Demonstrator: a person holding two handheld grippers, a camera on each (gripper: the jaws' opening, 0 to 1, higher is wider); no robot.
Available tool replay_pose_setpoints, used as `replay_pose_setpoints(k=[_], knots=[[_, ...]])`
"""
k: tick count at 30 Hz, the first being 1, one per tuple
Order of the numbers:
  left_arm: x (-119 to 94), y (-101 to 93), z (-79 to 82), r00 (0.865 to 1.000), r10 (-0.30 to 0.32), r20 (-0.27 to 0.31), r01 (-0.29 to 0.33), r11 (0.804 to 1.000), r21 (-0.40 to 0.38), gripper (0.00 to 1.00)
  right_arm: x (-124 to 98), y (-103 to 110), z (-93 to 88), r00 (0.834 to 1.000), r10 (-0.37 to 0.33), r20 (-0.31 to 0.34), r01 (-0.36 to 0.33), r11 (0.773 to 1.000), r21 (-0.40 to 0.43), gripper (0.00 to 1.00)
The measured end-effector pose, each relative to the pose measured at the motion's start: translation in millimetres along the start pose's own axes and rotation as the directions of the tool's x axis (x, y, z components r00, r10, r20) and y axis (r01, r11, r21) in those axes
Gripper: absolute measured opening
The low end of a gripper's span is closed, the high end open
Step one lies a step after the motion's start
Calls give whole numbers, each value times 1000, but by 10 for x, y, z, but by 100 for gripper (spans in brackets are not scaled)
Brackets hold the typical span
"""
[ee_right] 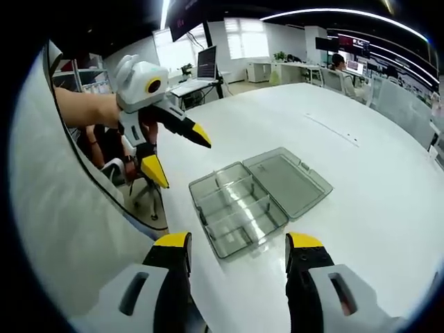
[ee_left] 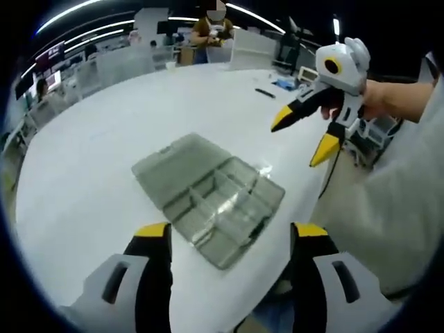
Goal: Insert the divider into the dual guide fixture by aligning both edges with the guide slots and pushing it downward to the bottom, including one-sided entry, uneven engagement, binding, and posture correction.
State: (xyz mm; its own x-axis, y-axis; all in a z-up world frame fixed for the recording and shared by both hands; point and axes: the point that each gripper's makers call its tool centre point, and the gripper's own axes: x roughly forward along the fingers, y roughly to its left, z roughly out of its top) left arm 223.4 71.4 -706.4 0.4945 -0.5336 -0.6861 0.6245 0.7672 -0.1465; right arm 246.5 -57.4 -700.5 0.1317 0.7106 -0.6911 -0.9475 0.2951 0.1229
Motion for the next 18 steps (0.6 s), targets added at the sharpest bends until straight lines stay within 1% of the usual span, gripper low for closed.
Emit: replay_pose_setpoints(k=[9, 18], knots=[[6, -25, -13, 1000, -10, -5, 10, 1000, -2, 67, -14, -68, -86, 1000, -16, -9, 16, 1000, 11, 51], [10, -40, 9, 1000, -15, -1, 15, 1000, -7, 69, 1, -134, -228, 999, -22, -36, 23, 1000, 19, 51]])
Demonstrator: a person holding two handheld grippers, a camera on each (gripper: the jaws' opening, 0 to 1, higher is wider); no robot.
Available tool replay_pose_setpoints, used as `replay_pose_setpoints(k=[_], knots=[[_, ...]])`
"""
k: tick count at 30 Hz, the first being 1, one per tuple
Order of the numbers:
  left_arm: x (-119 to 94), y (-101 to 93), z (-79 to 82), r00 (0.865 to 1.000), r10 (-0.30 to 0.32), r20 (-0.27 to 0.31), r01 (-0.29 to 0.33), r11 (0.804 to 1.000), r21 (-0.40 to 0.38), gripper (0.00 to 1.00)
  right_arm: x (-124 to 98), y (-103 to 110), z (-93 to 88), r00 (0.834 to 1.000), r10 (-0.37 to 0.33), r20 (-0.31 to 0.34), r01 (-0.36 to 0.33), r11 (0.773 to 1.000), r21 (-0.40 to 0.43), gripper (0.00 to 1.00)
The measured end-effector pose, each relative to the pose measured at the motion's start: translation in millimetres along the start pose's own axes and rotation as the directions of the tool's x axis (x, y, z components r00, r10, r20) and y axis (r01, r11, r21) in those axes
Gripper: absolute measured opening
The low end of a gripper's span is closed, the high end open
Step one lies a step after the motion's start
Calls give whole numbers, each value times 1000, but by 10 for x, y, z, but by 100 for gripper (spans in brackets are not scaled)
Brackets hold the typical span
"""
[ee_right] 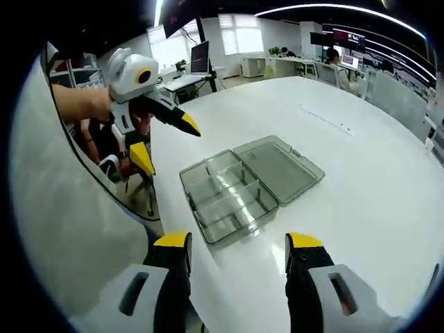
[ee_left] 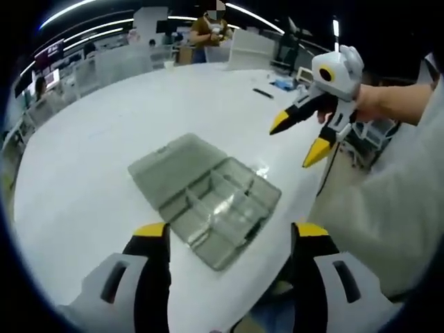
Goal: Insert the divider into the dual guide fixture by aligning both edges with the guide slots and pushing it downward to the bottom, including one-sided entry, uneven engagement, binding, and posture correction.
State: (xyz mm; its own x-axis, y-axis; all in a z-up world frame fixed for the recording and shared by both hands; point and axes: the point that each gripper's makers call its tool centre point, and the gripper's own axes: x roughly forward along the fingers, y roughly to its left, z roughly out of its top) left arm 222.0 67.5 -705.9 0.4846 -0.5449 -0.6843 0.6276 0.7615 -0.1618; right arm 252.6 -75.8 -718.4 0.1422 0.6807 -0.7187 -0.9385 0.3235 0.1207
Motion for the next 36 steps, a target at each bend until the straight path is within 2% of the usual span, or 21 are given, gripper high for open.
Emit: replay_pose_setpoints(k=[36], knots=[[-25, -3, -48, 1000, 15, -6, -15, 999, -38, 71, 1, -190, -250, 999, -23, -48, 23, 1000, 5, 50]])
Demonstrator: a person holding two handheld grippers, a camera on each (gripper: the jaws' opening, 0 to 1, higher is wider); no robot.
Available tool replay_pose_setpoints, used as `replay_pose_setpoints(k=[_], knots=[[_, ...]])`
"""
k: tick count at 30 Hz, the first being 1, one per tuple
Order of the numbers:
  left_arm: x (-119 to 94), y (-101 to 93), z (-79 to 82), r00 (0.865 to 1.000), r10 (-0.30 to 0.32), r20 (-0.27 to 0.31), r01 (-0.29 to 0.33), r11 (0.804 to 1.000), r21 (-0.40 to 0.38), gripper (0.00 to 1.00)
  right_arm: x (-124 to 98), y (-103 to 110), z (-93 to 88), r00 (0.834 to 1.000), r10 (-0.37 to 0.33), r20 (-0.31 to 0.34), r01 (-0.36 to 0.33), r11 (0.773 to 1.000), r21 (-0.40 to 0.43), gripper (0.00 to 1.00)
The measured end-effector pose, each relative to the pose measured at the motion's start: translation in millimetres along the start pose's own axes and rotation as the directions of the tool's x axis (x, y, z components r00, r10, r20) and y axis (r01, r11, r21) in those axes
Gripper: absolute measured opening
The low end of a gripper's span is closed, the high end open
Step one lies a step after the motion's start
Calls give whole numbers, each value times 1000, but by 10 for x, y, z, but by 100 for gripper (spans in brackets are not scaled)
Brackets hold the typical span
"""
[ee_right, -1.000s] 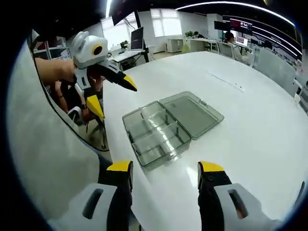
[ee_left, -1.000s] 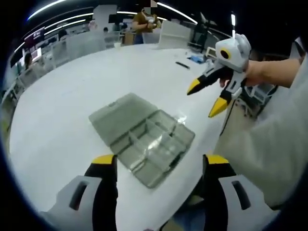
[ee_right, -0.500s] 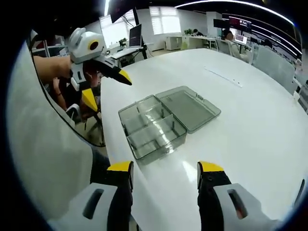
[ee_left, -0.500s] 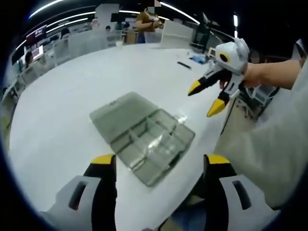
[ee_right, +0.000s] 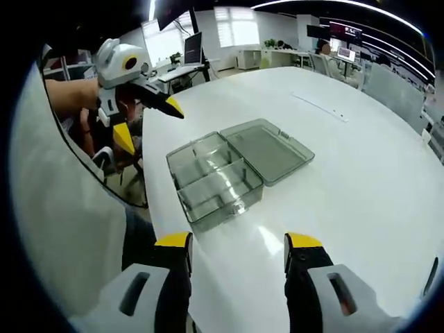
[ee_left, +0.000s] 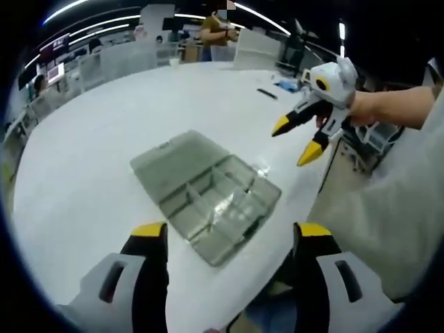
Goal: Insert the divider into the dual guide fixture by aligning both edges with the guide slots and pushing it downward to the bottom, including one-sided entry, uneven engagement, binding, and posture correction.
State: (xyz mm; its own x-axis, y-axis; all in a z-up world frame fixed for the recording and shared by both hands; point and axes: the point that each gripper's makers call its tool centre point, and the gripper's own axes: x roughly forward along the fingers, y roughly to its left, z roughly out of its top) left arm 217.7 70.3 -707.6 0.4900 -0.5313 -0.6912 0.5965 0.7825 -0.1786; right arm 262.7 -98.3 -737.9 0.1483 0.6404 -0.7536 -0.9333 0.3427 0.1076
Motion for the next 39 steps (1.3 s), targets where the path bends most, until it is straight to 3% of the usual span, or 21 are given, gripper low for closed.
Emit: replay_pose_setpoints(k=[22, 39], knots=[[1, 4, -3, 1000, -1, 1, 1, 1000, -10, 71, 109, -72, -9, 1000, 5, -22, -6, 1000, -31, 47], [-5, 42, 4, 1000, 5, -6, -5, 1000, -2, 71, 272, -144, -102, 996, 16, -88, -24, 996, -83, 47]])
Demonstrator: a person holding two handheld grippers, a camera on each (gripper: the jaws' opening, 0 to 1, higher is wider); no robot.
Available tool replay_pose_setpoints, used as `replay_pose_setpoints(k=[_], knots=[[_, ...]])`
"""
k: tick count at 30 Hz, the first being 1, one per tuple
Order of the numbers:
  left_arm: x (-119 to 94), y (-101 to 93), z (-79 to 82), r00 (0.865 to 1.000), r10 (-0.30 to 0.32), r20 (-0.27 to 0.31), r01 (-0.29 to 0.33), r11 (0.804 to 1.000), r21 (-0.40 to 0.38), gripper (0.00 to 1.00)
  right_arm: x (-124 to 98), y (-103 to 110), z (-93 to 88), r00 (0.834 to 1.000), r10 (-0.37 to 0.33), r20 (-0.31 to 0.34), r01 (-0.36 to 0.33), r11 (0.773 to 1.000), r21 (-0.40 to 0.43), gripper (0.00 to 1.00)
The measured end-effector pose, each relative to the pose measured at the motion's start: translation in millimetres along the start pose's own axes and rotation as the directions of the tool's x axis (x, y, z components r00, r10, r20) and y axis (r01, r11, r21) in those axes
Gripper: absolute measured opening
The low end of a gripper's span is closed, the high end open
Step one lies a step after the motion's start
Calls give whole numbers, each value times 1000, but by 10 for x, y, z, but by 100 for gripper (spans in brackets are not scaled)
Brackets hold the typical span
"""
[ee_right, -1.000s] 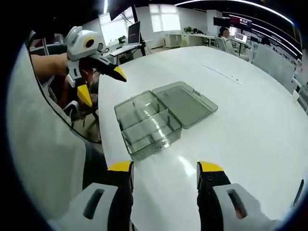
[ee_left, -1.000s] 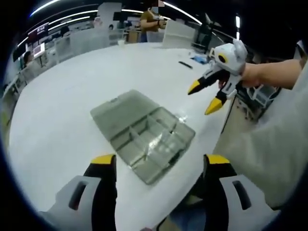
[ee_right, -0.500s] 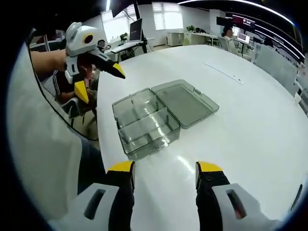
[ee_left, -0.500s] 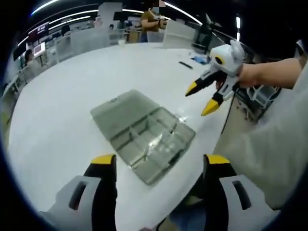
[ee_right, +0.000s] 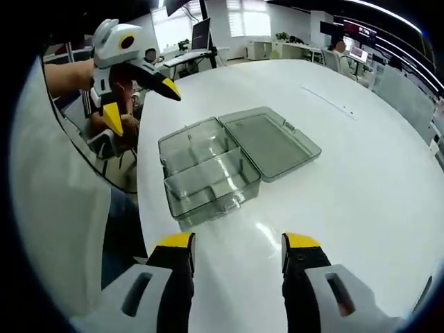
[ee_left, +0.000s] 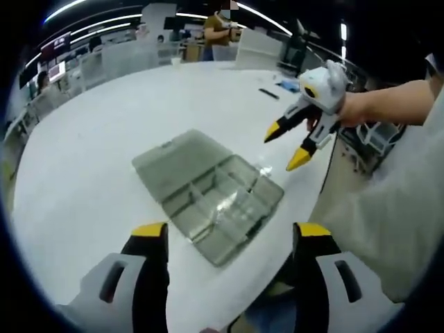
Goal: Insert the divider into the dual guide fixture by aligning both edges with the guide slots and pushing it downward to the bottom, including one-sided entry, uneven engagement, binding, and posture correction.
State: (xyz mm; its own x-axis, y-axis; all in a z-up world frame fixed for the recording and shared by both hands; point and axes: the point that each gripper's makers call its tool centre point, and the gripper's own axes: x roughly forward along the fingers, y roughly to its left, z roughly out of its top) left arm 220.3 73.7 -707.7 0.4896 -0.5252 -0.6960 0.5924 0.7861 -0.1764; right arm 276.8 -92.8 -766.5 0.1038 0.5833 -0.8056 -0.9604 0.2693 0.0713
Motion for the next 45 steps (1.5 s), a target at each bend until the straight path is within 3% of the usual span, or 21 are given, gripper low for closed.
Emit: replay_pose_setpoints(k=[28, 45], knots=[[14, 46, 16, 1000, 19, -18, -19, 1000, 1, 71, 217, -164, -162, 995, 35, -94, -45, 993, -111, 41], [0, 60, 17, 999, 37, -14, -37, 999, -9, 70, 352, -174, -208, 984, 57, -169, -92, 974, -207, 38]])
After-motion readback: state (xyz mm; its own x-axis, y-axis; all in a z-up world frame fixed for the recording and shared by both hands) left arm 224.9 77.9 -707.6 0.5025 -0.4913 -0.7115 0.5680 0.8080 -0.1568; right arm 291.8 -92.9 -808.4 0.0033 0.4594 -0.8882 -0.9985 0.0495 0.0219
